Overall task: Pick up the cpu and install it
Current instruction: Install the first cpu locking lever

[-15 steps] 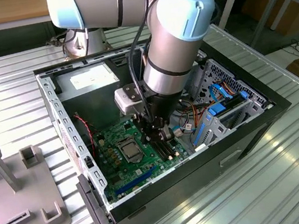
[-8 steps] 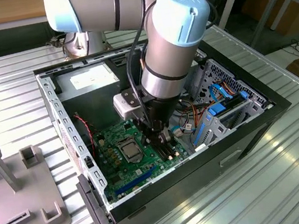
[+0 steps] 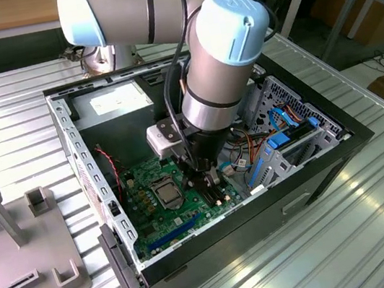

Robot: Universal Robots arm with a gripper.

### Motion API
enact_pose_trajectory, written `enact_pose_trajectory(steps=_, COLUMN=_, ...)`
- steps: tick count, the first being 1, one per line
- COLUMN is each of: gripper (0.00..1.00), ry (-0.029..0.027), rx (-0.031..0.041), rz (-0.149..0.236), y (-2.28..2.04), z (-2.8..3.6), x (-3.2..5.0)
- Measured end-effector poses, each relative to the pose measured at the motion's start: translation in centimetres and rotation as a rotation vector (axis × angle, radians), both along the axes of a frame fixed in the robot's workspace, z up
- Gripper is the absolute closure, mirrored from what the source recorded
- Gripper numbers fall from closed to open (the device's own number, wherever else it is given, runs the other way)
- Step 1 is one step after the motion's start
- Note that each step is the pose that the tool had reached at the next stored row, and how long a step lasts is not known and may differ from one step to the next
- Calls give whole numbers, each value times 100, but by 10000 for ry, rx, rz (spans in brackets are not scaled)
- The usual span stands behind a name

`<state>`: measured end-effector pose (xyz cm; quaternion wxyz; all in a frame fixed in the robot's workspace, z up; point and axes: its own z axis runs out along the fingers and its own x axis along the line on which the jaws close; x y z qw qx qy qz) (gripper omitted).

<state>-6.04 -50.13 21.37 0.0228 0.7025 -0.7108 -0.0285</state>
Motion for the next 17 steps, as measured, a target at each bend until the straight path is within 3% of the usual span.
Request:
enact_pose_trajectory(steps=8, gripper=89, ry=-27, rx=0, rz=158, y=-50, z=-7, x=-6)
enact_pose_trajectory(steps=17, gripper=89, ry=-38, rx=-1, rz=220, y=-55, z=-25, x=-19)
